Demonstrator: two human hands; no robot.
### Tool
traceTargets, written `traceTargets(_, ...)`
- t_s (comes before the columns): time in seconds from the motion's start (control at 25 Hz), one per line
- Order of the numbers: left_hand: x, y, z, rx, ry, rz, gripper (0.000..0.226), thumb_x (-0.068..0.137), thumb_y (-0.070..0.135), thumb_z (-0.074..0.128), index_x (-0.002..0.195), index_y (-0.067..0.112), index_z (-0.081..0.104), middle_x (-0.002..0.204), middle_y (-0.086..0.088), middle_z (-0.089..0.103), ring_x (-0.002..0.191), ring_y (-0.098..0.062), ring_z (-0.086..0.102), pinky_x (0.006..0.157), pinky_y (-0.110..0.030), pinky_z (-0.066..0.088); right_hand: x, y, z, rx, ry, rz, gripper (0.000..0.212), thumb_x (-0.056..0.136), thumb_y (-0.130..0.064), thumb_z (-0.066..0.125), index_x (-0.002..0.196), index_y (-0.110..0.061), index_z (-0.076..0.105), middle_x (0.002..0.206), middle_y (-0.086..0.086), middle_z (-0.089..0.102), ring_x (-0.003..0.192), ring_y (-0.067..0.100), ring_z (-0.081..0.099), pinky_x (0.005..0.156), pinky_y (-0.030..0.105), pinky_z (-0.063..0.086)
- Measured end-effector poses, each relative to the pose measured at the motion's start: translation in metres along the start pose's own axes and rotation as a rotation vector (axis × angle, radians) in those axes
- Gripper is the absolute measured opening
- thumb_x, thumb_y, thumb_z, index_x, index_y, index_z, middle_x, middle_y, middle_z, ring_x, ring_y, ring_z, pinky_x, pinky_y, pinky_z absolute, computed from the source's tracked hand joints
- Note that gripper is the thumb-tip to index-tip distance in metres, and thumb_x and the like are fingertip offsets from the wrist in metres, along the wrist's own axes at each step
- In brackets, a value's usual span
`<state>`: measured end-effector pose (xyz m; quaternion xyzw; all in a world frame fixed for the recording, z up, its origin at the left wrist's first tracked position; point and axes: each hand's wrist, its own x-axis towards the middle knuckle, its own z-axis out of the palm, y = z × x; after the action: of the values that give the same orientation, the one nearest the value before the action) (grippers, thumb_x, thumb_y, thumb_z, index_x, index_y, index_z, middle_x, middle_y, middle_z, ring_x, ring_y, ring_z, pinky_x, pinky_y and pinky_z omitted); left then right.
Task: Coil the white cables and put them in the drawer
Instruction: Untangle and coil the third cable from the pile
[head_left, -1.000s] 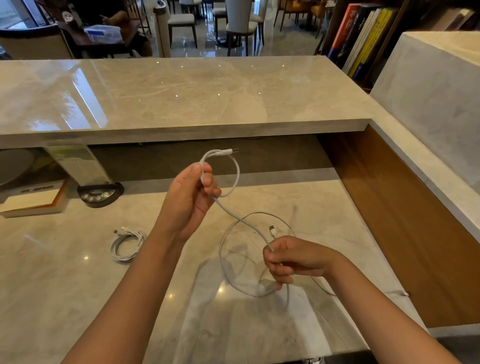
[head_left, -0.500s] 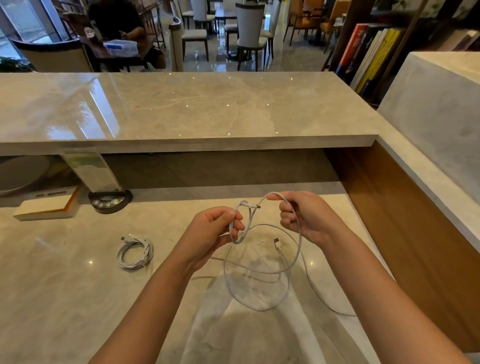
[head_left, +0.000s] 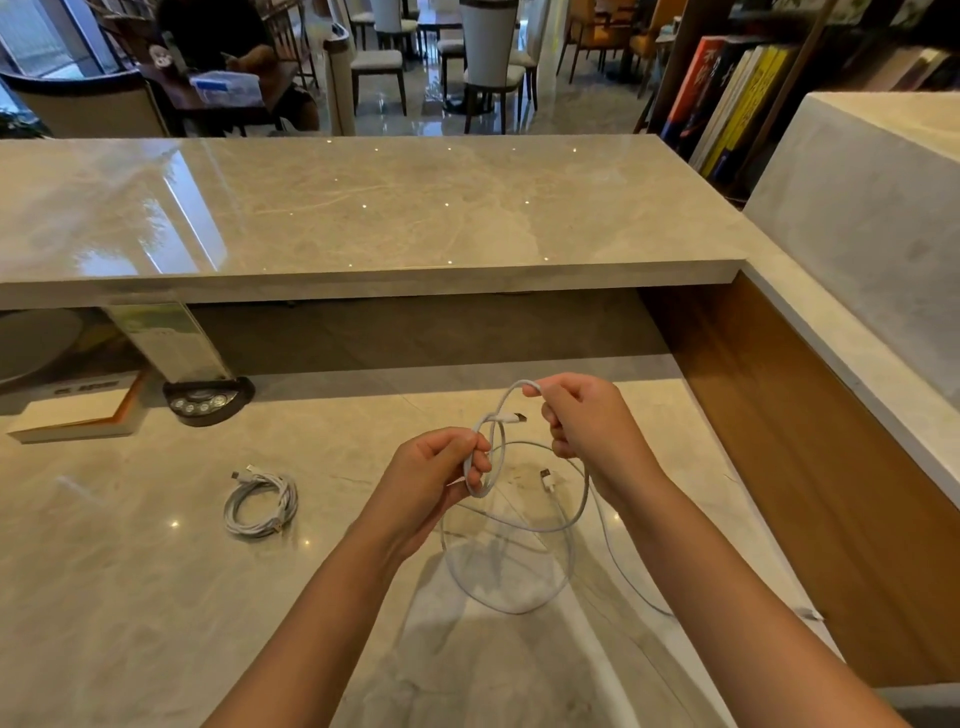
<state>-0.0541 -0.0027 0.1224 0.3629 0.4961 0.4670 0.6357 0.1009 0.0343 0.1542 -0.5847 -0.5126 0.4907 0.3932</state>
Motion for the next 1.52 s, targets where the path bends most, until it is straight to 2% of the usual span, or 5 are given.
traceTargets(0.28,0.003,-0.016,0.017,0.036,0.159,0.064,0.024,0.093,0.011,0.049,0.095,0.002,0.071,0.089,-0.016,0.073,0.083,-0.026,0.069,0.078,-0.03,0.057,-0.031,0.027,0.028,0.093,-0.057,0.035,0.017,0.091,-0.017,0.054,0.076,-0.009,0.055,0.055,-0.002,0.059,0.042,0.012,0.053,0.057,0.04,0.056)
traceTargets(0.56,0.001,-0.018,0.023,-0.237,0.027,-0.02,0.024,0.096,0.009,0.042,0.105,0.007,0.065,0.093,-0.006,0.074,0.09,-0.016,0.07,0.078,-0.021,0.056,-0.043,0.046,0.033,-0.115,0.102,0.05,0.037,0.085,-0.036,0.062,0.065,-0.008,0.052,0.052,0.001,0.058,0.039,0.013,0.052,0.047,0.023,0.047)
traceTargets(0.8,0.019,0.005,-0.002,-0.717,0.016,-0.011,0.022,0.095,0.003,0.034,0.094,0.005,0.056,0.051,0.004,0.049,0.045,-0.003,0.048,0.06,-0.019,0.053,-0.048,0.061,0.011,-0.009,-0.528,0.026,0.023,0.096,-0.012,0.048,0.078,-0.011,0.063,0.054,-0.002,0.052,0.047,0.005,0.05,0.053,0.015,0.043)
traceTargets(1.0,0.01,0.018,-0.023,-0.598,-0.095,-0.016,0.019,0.092,0.008,0.039,0.096,0.005,0.057,0.054,0.005,0.05,0.04,-0.003,0.046,0.054,-0.018,0.053,-0.026,0.054,-0.057,-0.294,-0.816,0.018,0.021,0.09,-0.01,0.058,0.072,-0.018,0.068,0.068,-0.001,0.066,0.068,0.008,0.061,0.073,0.017,0.047)
traceTargets(1.52,-0.008,0.003,0.004,0.245,-0.207,-0.118,0.023,0.097,0.007,0.04,0.09,0.006,0.062,0.067,-0.003,0.056,0.056,-0.011,0.055,0.066,-0.025,0.055,0.019,0.013,-0.035,-0.836,-0.065,0.016,0.028,0.086,-0.028,0.061,0.067,-0.009,0.053,0.064,0.01,0.048,0.057,0.021,0.044,0.057,0.031,0.036)
